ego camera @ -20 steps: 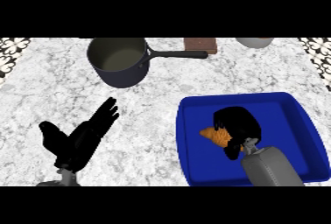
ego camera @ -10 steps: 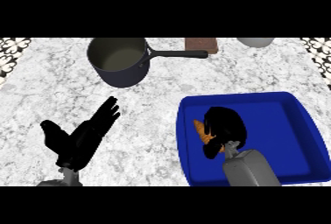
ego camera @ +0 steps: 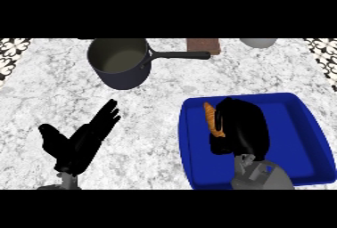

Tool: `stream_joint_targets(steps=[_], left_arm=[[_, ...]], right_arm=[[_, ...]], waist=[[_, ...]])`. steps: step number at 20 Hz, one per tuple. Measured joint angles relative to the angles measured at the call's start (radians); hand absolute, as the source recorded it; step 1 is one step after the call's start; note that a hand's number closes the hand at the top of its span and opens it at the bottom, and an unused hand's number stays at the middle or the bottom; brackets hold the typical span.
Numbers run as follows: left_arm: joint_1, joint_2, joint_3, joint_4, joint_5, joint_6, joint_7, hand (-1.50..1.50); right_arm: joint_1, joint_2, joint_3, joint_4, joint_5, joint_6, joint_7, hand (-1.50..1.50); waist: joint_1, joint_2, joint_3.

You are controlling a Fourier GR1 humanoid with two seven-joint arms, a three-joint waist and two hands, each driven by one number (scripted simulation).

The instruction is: Pick the croissant from the tray and place it in the pot

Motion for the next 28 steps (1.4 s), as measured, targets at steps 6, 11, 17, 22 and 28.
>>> stream_joint_targets(steps=[6, 11, 17, 22, 28], left_arm=[[-0.001, -0.006, -0.002, 0.004, -0.003, -0.004, -0.004, 0.0], [-0.014, -0.008, 0.006, 0.031, -0.001, -0.015, -0.013, 0.0], [-0.009, -0.006, 0.007, 0.02, 0.001, -0.026, -0.01, 0.0], [-0.011, -0.019, -0.008, 0.021, -0.019, -0.02, -0.016, 0.0], [-0.032, -0.022, 0.001, 0.033, -0.012, -0.025, -0.008, 0.0]], right_arm=[[-0.148, 0.002, -0.034, -0.16, -0.029, 0.078, 0.02, 1.5], [-0.335, 0.007, -0.08, -0.154, -0.149, 0.065, 0.078, 1.5], [-0.595, 0.008, -0.169, 0.015, -0.252, 0.016, 0.121, 1.5], [-0.728, 0.006, -0.245, 0.261, -0.28, -0.079, 0.054, 1.5], [-0.892, 0.009, -0.287, 0.586, -0.304, -0.218, -0.048, 1.5]], waist=[[0.006, 0.001, 0.0], [0.014, 0.003, 0.0], [0.022, 0.004, 0.0], [0.026, 0.007, 0.0], [0.036, 0.011, 0.0]])
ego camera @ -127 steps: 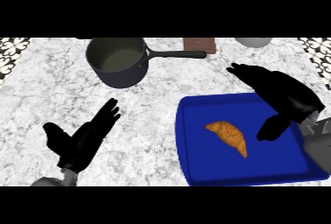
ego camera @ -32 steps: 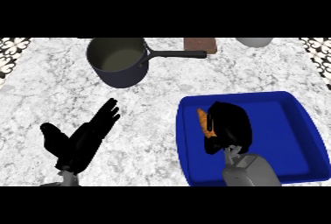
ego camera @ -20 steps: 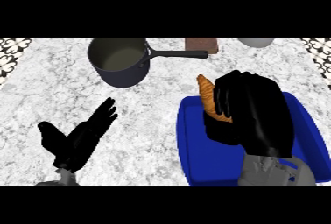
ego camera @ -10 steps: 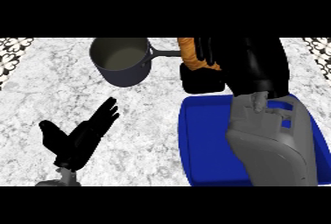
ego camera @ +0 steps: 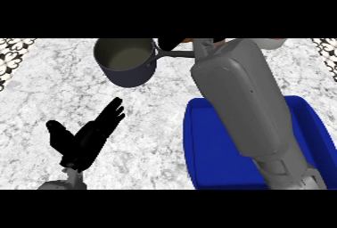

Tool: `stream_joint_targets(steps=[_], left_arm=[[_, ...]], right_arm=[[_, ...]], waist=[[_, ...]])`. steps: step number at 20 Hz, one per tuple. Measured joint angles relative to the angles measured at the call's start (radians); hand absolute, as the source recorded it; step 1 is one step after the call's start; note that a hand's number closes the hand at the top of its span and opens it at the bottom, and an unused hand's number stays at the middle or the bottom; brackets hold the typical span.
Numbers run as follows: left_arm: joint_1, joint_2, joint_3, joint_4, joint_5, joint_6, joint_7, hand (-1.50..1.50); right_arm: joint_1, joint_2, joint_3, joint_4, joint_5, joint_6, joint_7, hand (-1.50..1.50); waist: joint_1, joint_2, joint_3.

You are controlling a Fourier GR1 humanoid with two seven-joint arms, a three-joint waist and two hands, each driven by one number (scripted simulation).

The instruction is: Pick the croissant from the tray and place it in the pot

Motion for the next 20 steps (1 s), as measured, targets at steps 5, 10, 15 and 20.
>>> stream_joint_targets(steps=[5, 10, 15, 20], left_arm=[[-0.02, 0.0, 0.0, 0.004, -0.005, -0.003, 0.004, 0.0], [-0.03, -0.009, -0.016, 0.017, -0.016, -0.011, -0.008, 0.0], [-0.045, -0.025, -0.037, 0.035, -0.027, -0.016, -0.014, 0.0], [-0.058, -0.024, -0.046, 0.038, -0.026, -0.03, -0.015, 0.0]], right_arm=[[-0.091, 0.0, -0.025, 0.266, -0.016, -0.117, -0.13, 1.5], [-0.168, 0.001, -0.037, 0.509, -0.043, -0.248, -0.239, 1.5], [-0.214, 0.001, -0.033, 0.678, -0.105, -0.366, -0.326, 1.5], [-0.243, 0.001, -0.043, 0.803, -0.166, -0.433, -0.391, 1.5]], waist=[[0.01, 0.004, 0.0], [0.032, 0.012, -0.001], [0.061, 0.021, -0.001], [0.09, 0.03, -0.002]])
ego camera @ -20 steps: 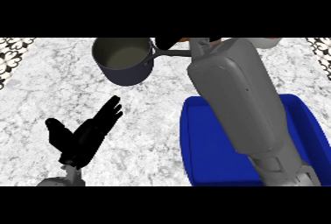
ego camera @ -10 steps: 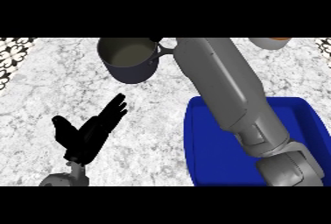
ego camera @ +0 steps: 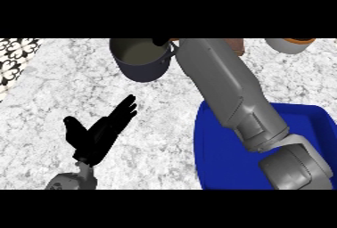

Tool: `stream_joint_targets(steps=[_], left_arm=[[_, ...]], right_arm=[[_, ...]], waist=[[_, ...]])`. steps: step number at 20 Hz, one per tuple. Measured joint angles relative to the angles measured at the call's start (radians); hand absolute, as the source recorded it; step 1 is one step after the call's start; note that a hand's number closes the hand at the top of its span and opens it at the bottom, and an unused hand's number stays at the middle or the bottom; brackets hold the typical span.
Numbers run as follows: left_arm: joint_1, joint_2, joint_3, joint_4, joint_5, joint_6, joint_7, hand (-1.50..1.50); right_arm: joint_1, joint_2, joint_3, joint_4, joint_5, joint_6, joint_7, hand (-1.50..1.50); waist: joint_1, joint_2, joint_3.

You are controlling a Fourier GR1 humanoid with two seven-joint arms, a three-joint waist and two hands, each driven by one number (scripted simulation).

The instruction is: Pick the croissant from the tray and place it in the pot

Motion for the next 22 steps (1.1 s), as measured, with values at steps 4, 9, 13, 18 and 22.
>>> stream_joint_targets(steps=[4, 9, 13, 18, 22], left_arm=[[-0.019, -0.006, -0.006, 0.01, -0.003, -0.002, 0.005, 0.0], [-0.046, -0.016, -0.021, 0.019, -0.007, -0.008, 0.009, 0.0], [-0.06, -0.014, -0.016, 0.027, -0.001, -0.015, 0.01, 0.0], [-0.062, -0.015, -0.015, 0.023, -0.002, -0.013, 0.013, 0.0], [-0.045, -0.022, -0.019, 0.022, -0.011, -0.002, 0.003, 0.0]], right_arm=[[-0.004, 0.0, -0.015, 0.071, -0.062, -0.036, -0.024, -1.5], [0.02, 0.0, -0.099, 0.09, -0.199, -0.086, -0.097, -1.5], [0.032, 0.0, -0.149, 0.097, -0.287, -0.126, -0.185, -1.5], [0.039, 0.0, -0.199, 0.105, -0.368, -0.174, -0.3, -1.5], [0.045, 0.0, -0.207, 0.135, -0.383, -0.252, -0.368, -1.5]], waist=[[0.019, 0.006, 0.0], [0.042, 0.014, 0.001], [0.06, 0.019, 0.002], [0.059, 0.019, 0.002], [0.045, 0.014, 0.002]])
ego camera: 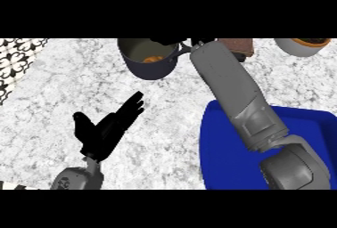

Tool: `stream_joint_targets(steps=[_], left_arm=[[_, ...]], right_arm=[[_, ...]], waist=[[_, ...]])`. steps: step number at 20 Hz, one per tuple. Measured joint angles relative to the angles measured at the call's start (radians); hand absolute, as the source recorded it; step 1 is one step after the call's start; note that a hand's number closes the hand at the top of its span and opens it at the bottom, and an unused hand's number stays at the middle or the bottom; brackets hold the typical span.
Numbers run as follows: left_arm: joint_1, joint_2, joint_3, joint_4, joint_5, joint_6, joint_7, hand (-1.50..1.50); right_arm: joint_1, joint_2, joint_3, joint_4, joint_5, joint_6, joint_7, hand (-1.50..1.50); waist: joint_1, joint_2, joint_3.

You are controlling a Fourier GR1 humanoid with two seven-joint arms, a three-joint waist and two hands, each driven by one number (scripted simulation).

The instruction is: Pick the croissant from the tray and place it in the pot

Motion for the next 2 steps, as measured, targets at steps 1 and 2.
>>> stream_joint_targets(steps=[1, 2], left_arm=[[-0.005, 0.001, 0.004, 0.002, -0.001, 0.002, 0.002, 0.0], [-0.007, 0.004, 0.009, 0.003, 0.001, 0.001, 0.002, 0.0]], right_arm=[[0.0, 0.0, -0.004, 0.007, -0.004, -0.017, -0.013, -1.5], [0.0, 0.0, -0.009, 0.013, -0.006, -0.031, -0.023, -1.5]], waist=[[-0.006, -0.001, 0.0], [-0.013, -0.001, 0.0]])
